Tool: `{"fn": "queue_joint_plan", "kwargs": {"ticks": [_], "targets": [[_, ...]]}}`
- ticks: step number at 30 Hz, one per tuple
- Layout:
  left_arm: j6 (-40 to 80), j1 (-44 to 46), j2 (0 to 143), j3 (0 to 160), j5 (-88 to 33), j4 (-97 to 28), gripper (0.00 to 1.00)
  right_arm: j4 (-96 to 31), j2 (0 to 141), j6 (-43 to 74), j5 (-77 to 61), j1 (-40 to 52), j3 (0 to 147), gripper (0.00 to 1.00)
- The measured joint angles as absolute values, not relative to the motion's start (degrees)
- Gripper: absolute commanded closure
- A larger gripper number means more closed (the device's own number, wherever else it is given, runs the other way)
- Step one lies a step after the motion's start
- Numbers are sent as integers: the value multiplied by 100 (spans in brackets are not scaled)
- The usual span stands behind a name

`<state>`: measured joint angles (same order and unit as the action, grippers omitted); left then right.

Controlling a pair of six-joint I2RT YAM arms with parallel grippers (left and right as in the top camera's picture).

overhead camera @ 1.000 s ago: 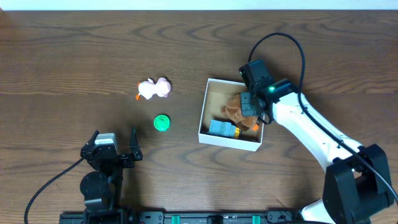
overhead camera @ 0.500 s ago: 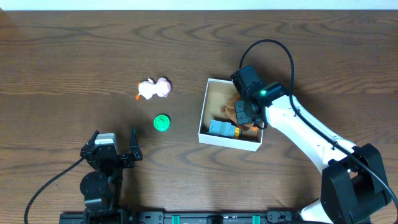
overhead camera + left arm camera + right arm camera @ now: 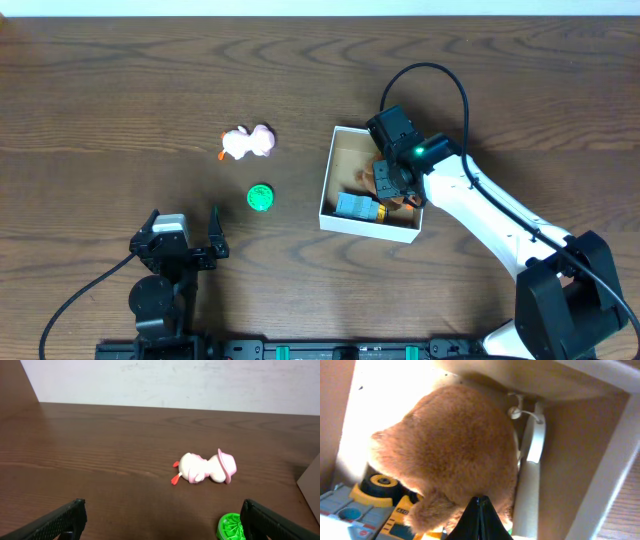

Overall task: Pack container
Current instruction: 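Open the right gripper and raise it back to the right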

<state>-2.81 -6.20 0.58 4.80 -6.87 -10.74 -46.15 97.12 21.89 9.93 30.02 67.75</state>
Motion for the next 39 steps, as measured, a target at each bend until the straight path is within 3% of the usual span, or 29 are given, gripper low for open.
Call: {"fn": "queue_joint_plan", "kwargs": {"ticks": [13, 20, 22, 26, 39], "targets": [[-281, -620, 58, 480, -687, -1074, 2, -4919, 9382, 2123, 1100, 2473, 7323, 98], [-281, -620, 58, 480, -687, -1074, 2, -5083, 8805, 2119, 1114, 1546, 7437, 95], [-281, -620, 58, 480, -687, -1074, 2, -5157, 8799, 2117, 1125, 1221, 7439, 70], [-281, -620, 58, 480, -687, -1074, 2, -5310, 8801, 1938, 1140, 585, 7439, 1], [-281, -620, 58, 480, -687, -1074, 2, -5441, 8801, 1789, 1140, 145, 7439, 1]]}}
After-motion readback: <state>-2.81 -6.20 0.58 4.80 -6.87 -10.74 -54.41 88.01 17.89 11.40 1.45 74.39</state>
